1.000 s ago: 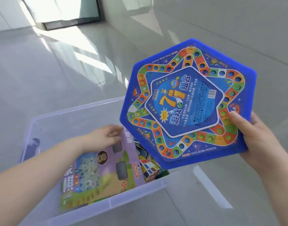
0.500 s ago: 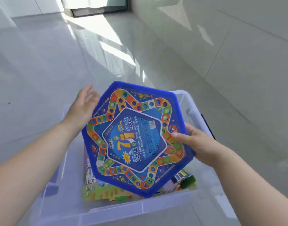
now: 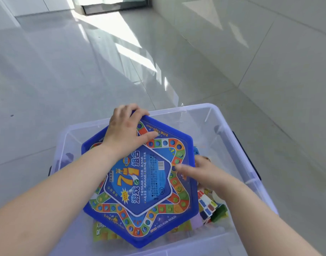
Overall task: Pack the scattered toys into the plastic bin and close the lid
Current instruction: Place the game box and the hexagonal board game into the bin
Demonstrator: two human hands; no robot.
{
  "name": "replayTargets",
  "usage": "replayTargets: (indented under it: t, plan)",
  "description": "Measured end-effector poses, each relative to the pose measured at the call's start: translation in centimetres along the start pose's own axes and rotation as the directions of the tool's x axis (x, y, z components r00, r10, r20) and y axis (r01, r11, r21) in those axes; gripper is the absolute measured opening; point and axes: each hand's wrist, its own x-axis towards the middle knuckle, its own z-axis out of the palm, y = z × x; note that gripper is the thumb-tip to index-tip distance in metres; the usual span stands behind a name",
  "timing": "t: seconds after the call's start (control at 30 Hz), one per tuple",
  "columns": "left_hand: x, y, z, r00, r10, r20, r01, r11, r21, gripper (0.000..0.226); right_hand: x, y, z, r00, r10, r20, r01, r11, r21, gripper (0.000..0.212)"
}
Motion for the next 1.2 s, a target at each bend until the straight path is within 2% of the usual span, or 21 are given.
replayTargets:
  t: [0.07,0.13,0.17,0.27,0.33,0.37,0.4,0.6,0.7,0.8,0.9,0.97,1.03,1.1,1.17,1.2]
  plan:
    - [-0.3,-0.1,-0.1,1.0,0.002,0.012,-0.001,0.999,-0.038,0.061,0.2,-0.1,0.3,0.976,-0.139,-0.17,0.159,0.981,0.112,0.038]
    - [-0.5,-0.1,-0.1,0.999,0.03,0.02,-0.029,0.996,-0.081,0.062,0.1,-0.2,0.7,0.952,-0.219,-0.215,0.255,0.955,0.152,0.033]
    - [-0.6,0.0,0.1,0.999,0.039,0.021,-0.037,0.995,-0.098,0.06,0.0,-0.1,0.7,0.95,-0.219,-0.221,0.254,0.956,0.148,0.026]
    - [-0.7,0.7,1.5,0.994,0.109,0.029,-0.107,0.992,-0.061,0.054,-0.1,0.0,-0.3,0.989,-0.068,-0.135,0.079,0.993,0.083,0.015]
    - [-1.1,1.0,3.1,0.981,0.19,0.04,-0.193,0.976,0.099,0.056,0.0,0.0,-1.2,0.998,0.027,-0.062,-0.03,0.998,-0.048,0.016]
    - [-1.5,1.1,3.9,0.975,0.204,0.09,-0.216,0.965,0.15,0.06,0.1,0.0,-1.5,0.997,0.054,-0.048,-0.059,0.992,-0.114,0.017]
    - [-2.0,1.1,4.5,0.97,0.206,0.131,-0.225,0.962,0.157,0.062,0.1,-0.1,-1.6,0.997,0.071,-0.041,-0.077,0.983,-0.166,0.017]
    - [-2.8,0.3,7.1,0.969,0.211,0.13,-0.222,0.972,0.074,0.071,0.6,0.0,-2.2,0.983,0.183,-0.003,-0.171,0.912,-0.373,0.027]
    - [-2.8,0.2,7.6,0.966,0.236,0.108,-0.247,0.963,0.105,0.068,0.6,-0.1,-2.3,0.98,0.197,-0.002,-0.181,0.896,-0.406,0.031]
    - [-2.8,-0.1,8.0,0.965,0.251,0.075,-0.257,0.962,0.092,0.07,0.5,0.2,-2.1,0.989,0.145,-0.005,-0.139,0.94,-0.312,0.028]
    - [-2.9,-0.3,8.0,0.971,0.238,0.008,-0.238,0.97,0.053,0.078,0.5,1.6,-2.0,0.999,0.038,-0.007,-0.039,0.988,-0.149,0.019]
    - [-3.1,-0.6,7.7,0.968,0.244,-0.064,-0.241,0.969,0.056,0.071,0.2,2.0,-2.2,1.0,0.011,0.006,-0.011,0.999,-0.039,0.016]
    - [-3.5,-1.2,7.4,0.967,0.236,-0.099,-0.232,0.972,0.048,0.064,-0.1,2.3,-2.7,0.999,0.015,0.037,-0.017,0.997,0.07,0.02]
    - [-3.8,-1.8,7.2,0.962,0.254,-0.101,-0.249,0.967,0.053,0.062,-0.3,2.3,-3.2,0.995,0.028,0.097,-0.043,0.986,0.16,0.032]
    - [-3.9,-2.2,7.0,0.961,0.267,-0.066,-0.264,0.963,0.046,0.063,-0.5,2.0,-3.5,0.988,0.053,0.147,-0.083,0.976,0.202,0.042]
    - [-3.9,-2.2,7.0,0.961,0.271,-0.049,-0.269,0.962,0.038,0.063,-0.5,1.9,-3.6,0.985,0.067,0.158,-0.098,0.975,0.199,0.039]
